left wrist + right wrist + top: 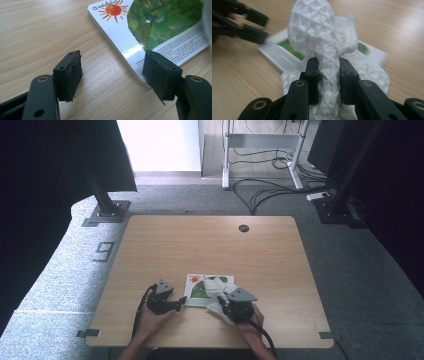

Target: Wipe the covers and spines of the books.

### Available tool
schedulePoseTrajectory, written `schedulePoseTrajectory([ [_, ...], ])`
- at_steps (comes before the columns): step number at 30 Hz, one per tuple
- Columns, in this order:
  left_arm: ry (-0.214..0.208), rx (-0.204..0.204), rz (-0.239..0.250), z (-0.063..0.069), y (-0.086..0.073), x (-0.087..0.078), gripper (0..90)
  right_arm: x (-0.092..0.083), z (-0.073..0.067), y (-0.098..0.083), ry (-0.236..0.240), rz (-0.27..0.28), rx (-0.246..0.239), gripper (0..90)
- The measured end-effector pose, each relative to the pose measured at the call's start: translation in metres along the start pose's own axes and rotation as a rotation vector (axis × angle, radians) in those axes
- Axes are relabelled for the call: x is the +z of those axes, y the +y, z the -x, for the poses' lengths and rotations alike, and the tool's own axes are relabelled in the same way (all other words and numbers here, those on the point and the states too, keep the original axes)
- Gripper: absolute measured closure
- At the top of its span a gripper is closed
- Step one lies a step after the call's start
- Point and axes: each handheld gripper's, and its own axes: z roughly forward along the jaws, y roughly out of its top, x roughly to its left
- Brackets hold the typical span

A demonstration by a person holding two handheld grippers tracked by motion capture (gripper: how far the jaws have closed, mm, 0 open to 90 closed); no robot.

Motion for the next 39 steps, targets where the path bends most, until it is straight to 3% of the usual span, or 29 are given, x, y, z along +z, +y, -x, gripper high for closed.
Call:
schedulePoseTrajectory([
  [3, -0.001, 0.001, 0.000, 0.000, 0.000, 0.000, 31.6, 0.011, -0.013, 0.008, 0.024, -0.006, -0.028, 71.3],
  [4, -0.001, -0.001, 0.002, 0.000, 0.000, 0.000, 31.5, 0.031, -0.029, 0.017, 0.061, -0.025, -0.052, 71.2],
  [7, -0.004, -0.001, 0.001, -0.001, 0.000, 0.000, 31.6, 0.054, -0.045, 0.023, 0.082, -0.056, -0.071, 70.8],
  [11, -0.006, -0.003, 0.001, -0.001, 0.000, 0.000, 31.5, 0.074, -0.053, 0.023, 0.070, -0.077, -0.101, 70.3],
  [12, -0.006, -0.003, 0.001, -0.001, 0.000, 0.000, 31.6, 0.074, -0.052, 0.023, 0.074, -0.075, -0.088, 70.2],
  [17, -0.005, -0.003, 0.000, -0.001, 0.000, 0.000, 31.6, 0.065, -0.039, 0.017, 0.033, -0.065, -0.088, 70.2],
  [29, -0.003, -0.004, -0.001, 0.000, 0.000, 0.000, 31.7, 0.018, 0.028, -0.015, -0.111, -0.023, 0.022, 71.6],
  [34, -0.005, -0.005, -0.003, -0.001, 0.000, 0.000, 31.6, 0.008, 0.046, -0.024, -0.126, -0.008, 0.087, 73.0],
  [39, -0.002, 0.000, -0.001, 0.000, 0.000, 0.000, 31.6, 0.002, 0.051, -0.020, -0.164, 0.015, 0.050, 74.2],
])
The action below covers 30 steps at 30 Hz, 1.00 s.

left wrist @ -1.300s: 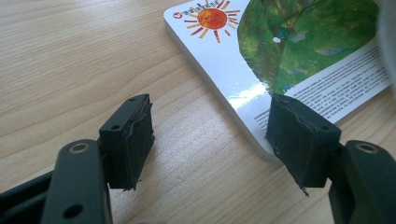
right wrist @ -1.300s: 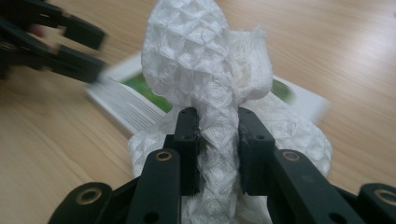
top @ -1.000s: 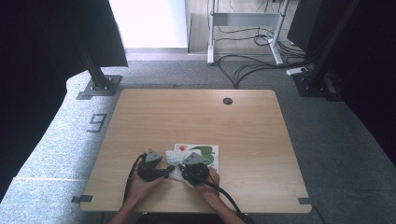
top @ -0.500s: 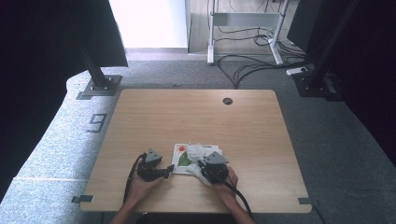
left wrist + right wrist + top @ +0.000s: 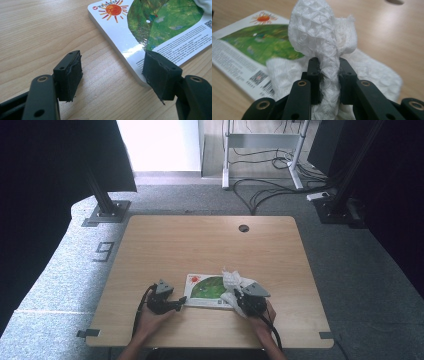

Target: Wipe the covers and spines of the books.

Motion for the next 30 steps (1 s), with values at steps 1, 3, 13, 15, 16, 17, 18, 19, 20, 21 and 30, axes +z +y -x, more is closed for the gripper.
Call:
schedulePoseTrajectory([
  [1, 0.002, 0.003, 0.001, 0.000, 0.000, 0.000, 31.5, -0.002, 0.005, 0.003, -0.013, 0.011, 0.005, 74.3],
  [3, 0.003, 0.007, 0.001, 0.000, 0.000, 0.000, 31.2, -0.005, 0.018, 0.008, -0.046, 0.023, 0.019, 74.2],
  [13, -0.006, -0.006, 0.030, -0.003, 0.002, -0.007, 29.6, 0.010, 0.097, 0.010, -0.193, -0.028, 0.161, 73.9],
  [15, -0.002, -0.008, 0.031, -0.004, 0.002, -0.008, 29.6, 0.017, 0.106, 0.005, -0.206, -0.052, 0.170, 72.8],
  [16, -0.002, -0.006, 0.029, -0.005, 0.002, -0.008, 29.6, 0.019, 0.110, 0.003, -0.211, -0.062, 0.172, 71.8],
  [17, 0.000, -0.011, 0.030, -0.006, 0.002, -0.009, 29.6, 0.021, 0.112, 0.000, -0.219, -0.073, 0.174, 69.9],
  [18, 0.001, -0.014, 0.032, -0.006, 0.001, -0.009, 29.6, 0.024, 0.115, -0.003, -0.213, -0.085, 0.180, 66.7],
  [19, 0.002, -0.015, 0.032, -0.007, 0.001, -0.009, 29.6, 0.024, 0.116, -0.003, -0.210, -0.091, 0.190, 61.8],
  [20, 0.002, -0.016, 0.034, -0.008, 0.001, -0.009, 29.5, 0.023, 0.117, -0.003, -0.210, -0.084, 0.190, 55.3],
  [21, 0.003, -0.018, 0.037, -0.008, 0.001, -0.009, 29.5, 0.022, 0.116, -0.002, -0.222, -0.076, 0.190, 48.7],
  [30, -0.004, -0.011, 0.055, -0.007, 0.002, -0.012, 29.1, -0.014, 0.096, 0.020, -0.154, 0.092, 0.143, 38.2],
])
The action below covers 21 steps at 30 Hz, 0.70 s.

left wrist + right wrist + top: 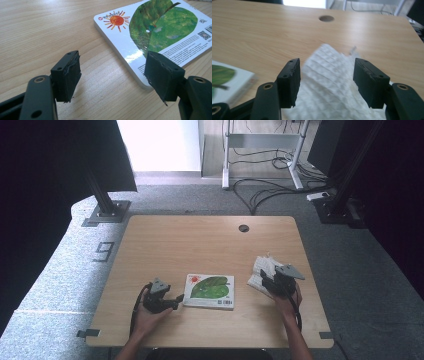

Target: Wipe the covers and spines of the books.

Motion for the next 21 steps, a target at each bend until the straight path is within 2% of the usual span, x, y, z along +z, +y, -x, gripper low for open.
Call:
schedulePoseTrajectory([
  [4, -0.004, 0.002, 0.008, 0.000, 0.000, -0.001, 29.0, -0.010, -0.010, 0.001, 0.073, 0.013, -0.015, 38.3],
  [9, -0.016, 0.009, 0.022, 0.002, -0.001, -0.005, 29.0, -0.020, -0.027, -0.005, 0.159, 0.009, -0.021, 38.9],
  [14, -0.035, 0.006, 0.028, 0.005, -0.003, -0.008, 28.9, -0.033, -0.047, -0.014, 0.277, 0.017, -0.032, 40.7],
  [18, -0.049, 0.010, 0.033, 0.008, -0.007, -0.013, 28.9, -0.039, -0.060, -0.018, 0.320, -0.006, -0.079, 40.9],
  [21, -0.061, 0.009, 0.038, 0.009, -0.010, -0.017, 28.9, -0.044, -0.068, -0.022, 0.361, -0.005, -0.075, 41.2],
])
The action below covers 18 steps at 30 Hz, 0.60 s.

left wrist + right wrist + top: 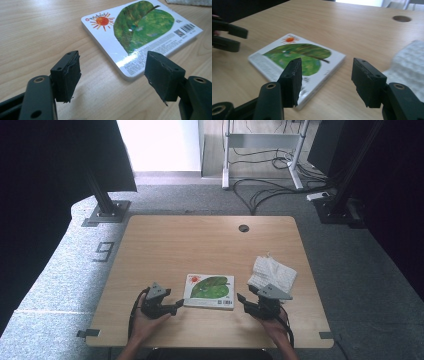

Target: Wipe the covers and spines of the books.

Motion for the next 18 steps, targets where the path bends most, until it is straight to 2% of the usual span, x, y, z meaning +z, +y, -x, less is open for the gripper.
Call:
schedulePoseTrajectory([
  [6, -0.032, 0.006, -0.003, 0.003, -0.008, -0.002, 28.8, 0.003, -0.014, -0.011, 0.051, -0.025, -0.004, 41.9],
  [10, -0.050, 0.009, -0.002, 0.004, -0.008, -0.003, 28.7, 0.010, -0.018, -0.017, 0.067, -0.052, -0.007, 42.3],
  [18, -0.047, 0.000, 0.007, 0.000, -0.008, -0.006, 28.7, 0.011, -0.015, -0.022, 0.048, -0.063, -0.011, 42.7],
])
